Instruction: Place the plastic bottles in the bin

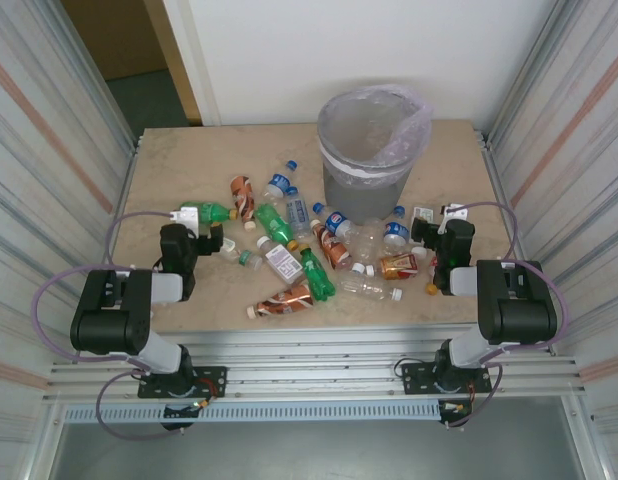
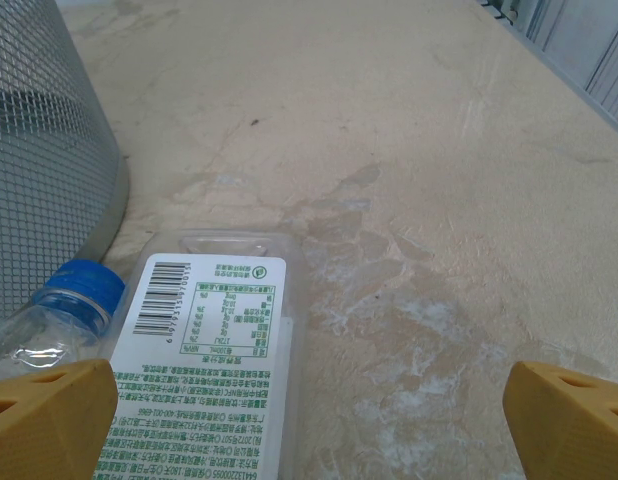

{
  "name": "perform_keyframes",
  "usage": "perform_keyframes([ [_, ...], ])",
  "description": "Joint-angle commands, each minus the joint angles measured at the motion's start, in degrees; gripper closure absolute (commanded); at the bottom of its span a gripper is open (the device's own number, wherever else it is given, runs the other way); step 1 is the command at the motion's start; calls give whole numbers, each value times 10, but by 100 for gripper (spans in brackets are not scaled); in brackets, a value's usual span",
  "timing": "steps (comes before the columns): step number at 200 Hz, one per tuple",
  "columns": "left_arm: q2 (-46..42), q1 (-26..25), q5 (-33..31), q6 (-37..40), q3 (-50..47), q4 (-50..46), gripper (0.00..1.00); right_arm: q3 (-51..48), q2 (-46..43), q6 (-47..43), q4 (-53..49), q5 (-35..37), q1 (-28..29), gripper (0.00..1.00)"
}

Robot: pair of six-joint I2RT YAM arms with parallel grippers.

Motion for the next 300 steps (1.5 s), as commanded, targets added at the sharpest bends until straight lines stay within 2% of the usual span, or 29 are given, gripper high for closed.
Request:
perform_keyframes([
  [1,0,-3,-12,-7,7,3,1,3,-1,11,1,11,2,2],
  [140,0,-3,-12,-7,7,3,1,3,-2,11,2,11,2,2],
  [194,-4,-2,-12,-9,6,4,1,8,-5,8,-12,-20,-3,3],
  [263,-103,6,-14,-20,23,-106,1,36,-69,28,-113,0,-15,2],
  [300,-182,7,-41,-39,37,-183,1,54,-120,36,-177,19,-19,2],
])
